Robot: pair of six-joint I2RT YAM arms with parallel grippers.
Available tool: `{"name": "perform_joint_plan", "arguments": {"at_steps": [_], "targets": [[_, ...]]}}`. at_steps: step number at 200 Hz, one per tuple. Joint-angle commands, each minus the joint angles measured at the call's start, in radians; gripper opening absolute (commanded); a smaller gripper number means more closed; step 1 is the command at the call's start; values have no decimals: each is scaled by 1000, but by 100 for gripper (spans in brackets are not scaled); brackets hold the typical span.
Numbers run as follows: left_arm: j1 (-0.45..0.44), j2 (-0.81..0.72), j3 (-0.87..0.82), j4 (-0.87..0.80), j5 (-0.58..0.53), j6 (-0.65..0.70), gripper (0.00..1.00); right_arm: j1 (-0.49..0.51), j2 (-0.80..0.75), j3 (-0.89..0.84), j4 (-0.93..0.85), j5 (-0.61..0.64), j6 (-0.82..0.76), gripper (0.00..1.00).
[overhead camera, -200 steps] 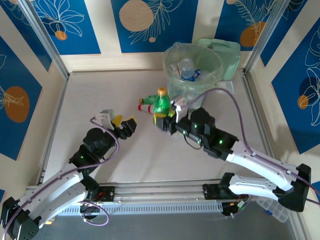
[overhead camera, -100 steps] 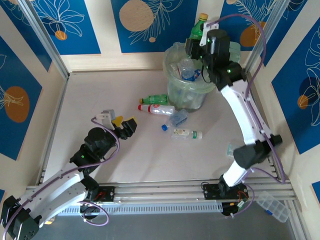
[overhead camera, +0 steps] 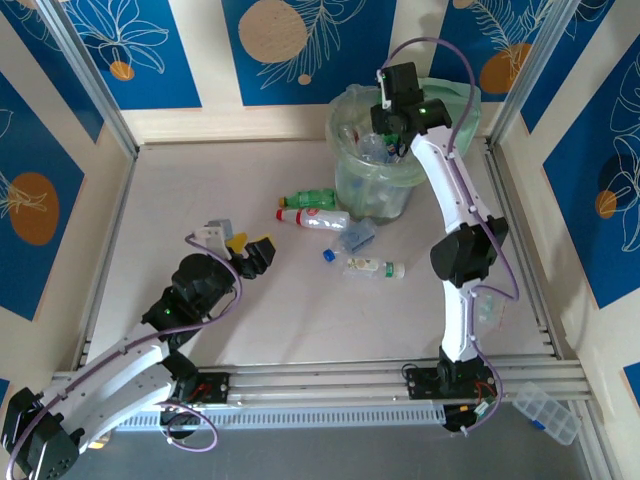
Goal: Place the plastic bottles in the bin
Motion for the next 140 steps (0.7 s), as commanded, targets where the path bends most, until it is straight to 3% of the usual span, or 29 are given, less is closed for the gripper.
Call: {"name": "perform_joint_plan", "arguments": {"at_steps": [1,81,140], "targets": [[-5,-1,1,-2,8,-14,82,-24,27,25,-59,-39,-71,47],[-6,15,4,-7,-5,-11,82,-38,138,6,-131,-145,-50,49],[-6,16,5,-9,-5,-10,82,-33,-8,-80,-27,-243,-25,53]]}}
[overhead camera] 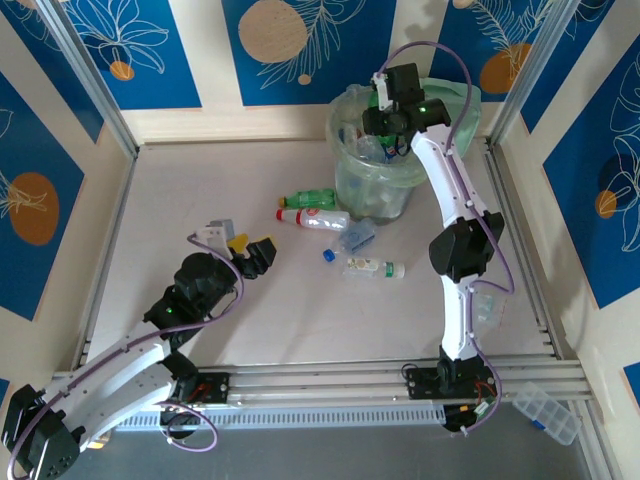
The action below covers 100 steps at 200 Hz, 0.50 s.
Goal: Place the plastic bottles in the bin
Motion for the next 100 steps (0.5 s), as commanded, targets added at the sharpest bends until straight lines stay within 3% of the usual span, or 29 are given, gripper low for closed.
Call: {"name": "perform_joint_plan", "arguments": {"at_steps": [1,46,69,100], "targets": [[-6,-2,5,-6,-4,-4,82,-5,-48,-93,-51,-56,-13,53],[-5,-8,6,-10,-11,-1,82,-33,-173,-154,65,-159,129,48],[-5,-8,6,-10,-16,2,82,-62,-189,-140,96,-246,276,46],[-6,-4,6,-10,-21,7,82,-76,-188,-111,121,-249,472,46]]}}
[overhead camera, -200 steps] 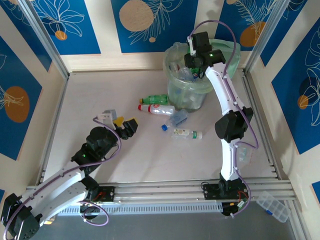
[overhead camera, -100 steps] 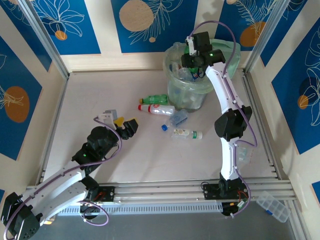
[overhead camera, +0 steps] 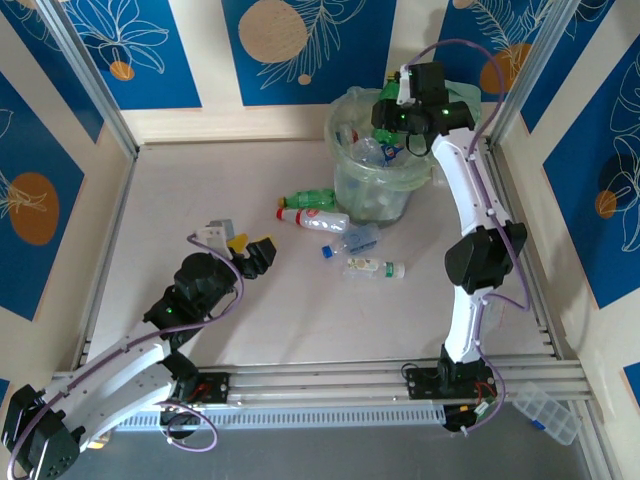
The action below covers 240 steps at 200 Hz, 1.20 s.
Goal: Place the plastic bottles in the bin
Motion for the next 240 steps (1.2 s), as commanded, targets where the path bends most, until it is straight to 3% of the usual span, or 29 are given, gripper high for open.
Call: {"name": "perform_joint_plan", "arguments": {"at_steps": [1,41,80,112,141,183,240], "targets": [[-6,-4,6,-9,-17,7,82,-11,-35,37,42,-58,206,46],[-5,-3,7,-9,-20,8,83,4,-7,78,-74,42,679,41],[-5,5,6,0,-23,12,83,76,19,83,-86,27,898,42],[-4,9,6,-2,-26,14,83,99,123,243,-215,83,986,46],[-4,-1,5,-6,-28,16,83,81,190,264,-194,10,1018,51],[-3,-2,7,-9,-34,21,83,59,267,315,-239,-30,1031,73],[-4,10,13,-13,-39,26,83,49,250,376,-251,-56,993,91]]}}
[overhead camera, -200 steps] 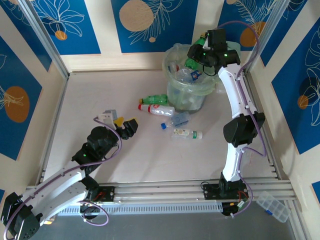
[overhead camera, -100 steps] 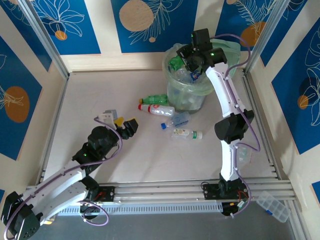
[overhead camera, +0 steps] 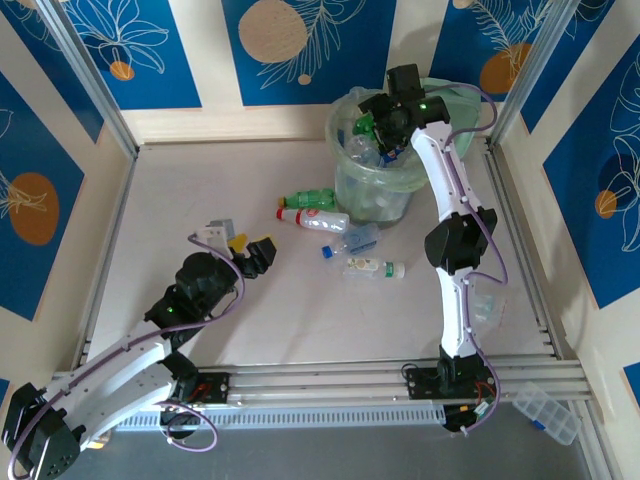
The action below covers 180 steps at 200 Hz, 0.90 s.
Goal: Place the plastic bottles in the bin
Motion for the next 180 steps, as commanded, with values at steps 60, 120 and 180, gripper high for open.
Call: {"name": "perform_joint_plan", "arguments": {"at_steps": [60,120,180], "targets": [[-3,-1,14,-19,-32,16,83,1,-139,44,-127,5,-38,99],[-3,14,14,-14,-40,20,83,23,-298,-85,-151,125,-170,99],[-5,26,21,-38,-45,-6,84,353,-665,-632,238,821,-859,99]]}}
